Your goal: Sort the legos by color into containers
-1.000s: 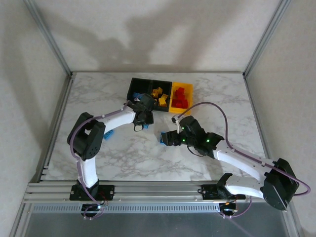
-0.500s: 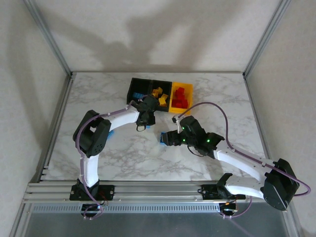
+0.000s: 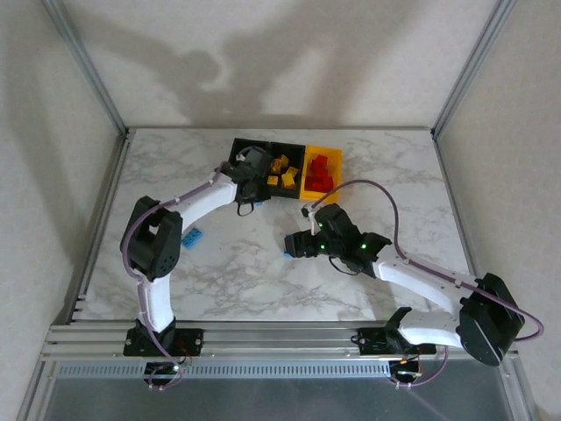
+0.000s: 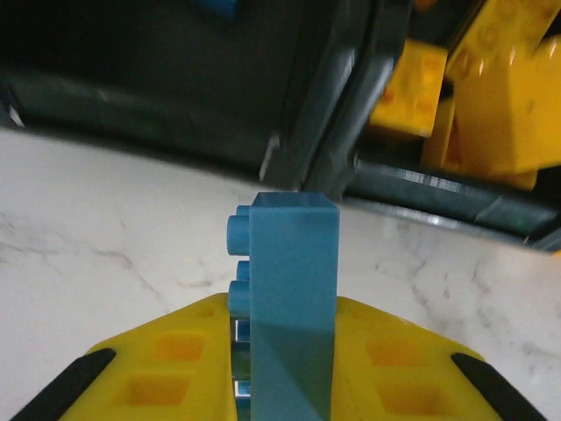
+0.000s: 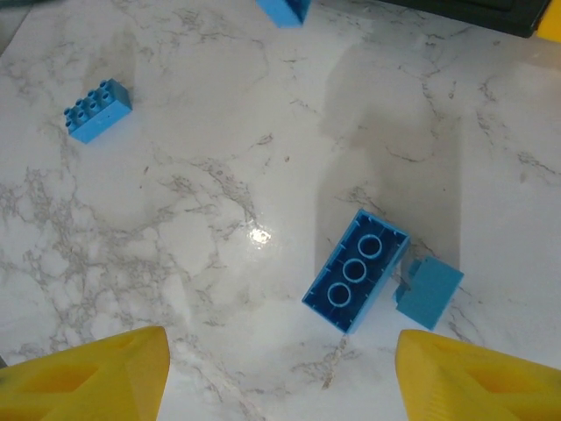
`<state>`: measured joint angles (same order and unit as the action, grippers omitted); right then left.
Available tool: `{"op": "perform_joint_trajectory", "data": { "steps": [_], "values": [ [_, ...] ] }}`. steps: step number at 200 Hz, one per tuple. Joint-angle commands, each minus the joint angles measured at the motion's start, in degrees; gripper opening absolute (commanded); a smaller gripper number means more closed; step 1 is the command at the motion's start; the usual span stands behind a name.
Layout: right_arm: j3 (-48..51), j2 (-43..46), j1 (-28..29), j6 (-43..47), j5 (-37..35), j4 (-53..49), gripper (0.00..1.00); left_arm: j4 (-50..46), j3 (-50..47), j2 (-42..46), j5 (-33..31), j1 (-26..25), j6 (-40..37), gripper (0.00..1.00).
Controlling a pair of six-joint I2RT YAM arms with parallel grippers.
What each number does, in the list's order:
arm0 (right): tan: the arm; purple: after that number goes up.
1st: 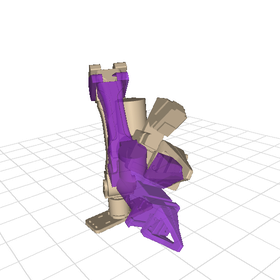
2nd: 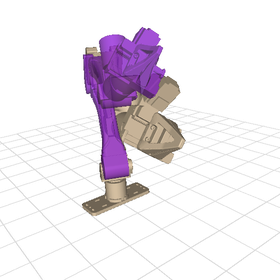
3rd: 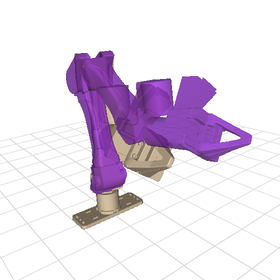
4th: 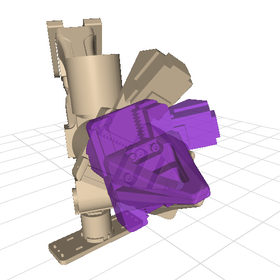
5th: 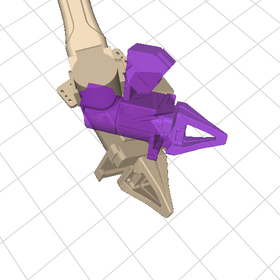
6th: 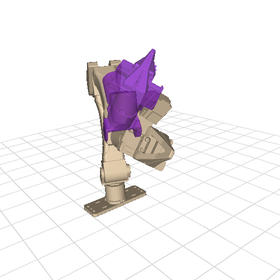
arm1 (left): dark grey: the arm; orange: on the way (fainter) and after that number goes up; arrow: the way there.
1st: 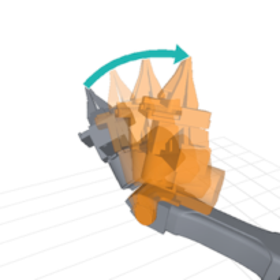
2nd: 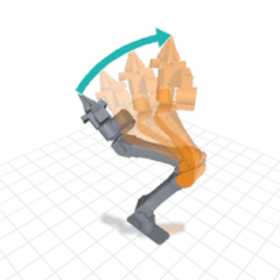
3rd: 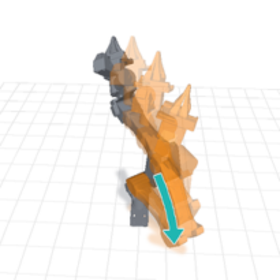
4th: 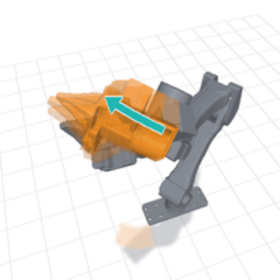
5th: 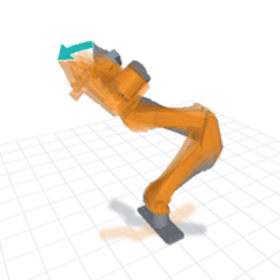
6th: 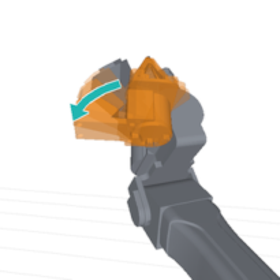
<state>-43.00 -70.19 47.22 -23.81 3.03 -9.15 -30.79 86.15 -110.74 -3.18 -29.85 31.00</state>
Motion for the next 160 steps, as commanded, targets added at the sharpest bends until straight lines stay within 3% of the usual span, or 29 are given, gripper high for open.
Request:
{"op": "perform_joint_trajectory", "data": {
  "steps": [1,89,160],
  "values": [
    [-3.67,-2.04,-0.45,-0.65,0.11,2.29,0.69,-1.89,4.56,-0.25,-1.54,2.24,-1.73,0.23],
    [-4.81,-3.61,-1.08,-1.19,-0.21,2.04,0.69,-6.54,28.24,-17.18,0.13,8.12,-4.36,0.23],
    [-4.72,-4.11,-2.07,-1.24,-0.47,0.89,0.69,-5.33,32.33,-24.51,4.29,8.96,-3.48,0.22]
  ]
}}
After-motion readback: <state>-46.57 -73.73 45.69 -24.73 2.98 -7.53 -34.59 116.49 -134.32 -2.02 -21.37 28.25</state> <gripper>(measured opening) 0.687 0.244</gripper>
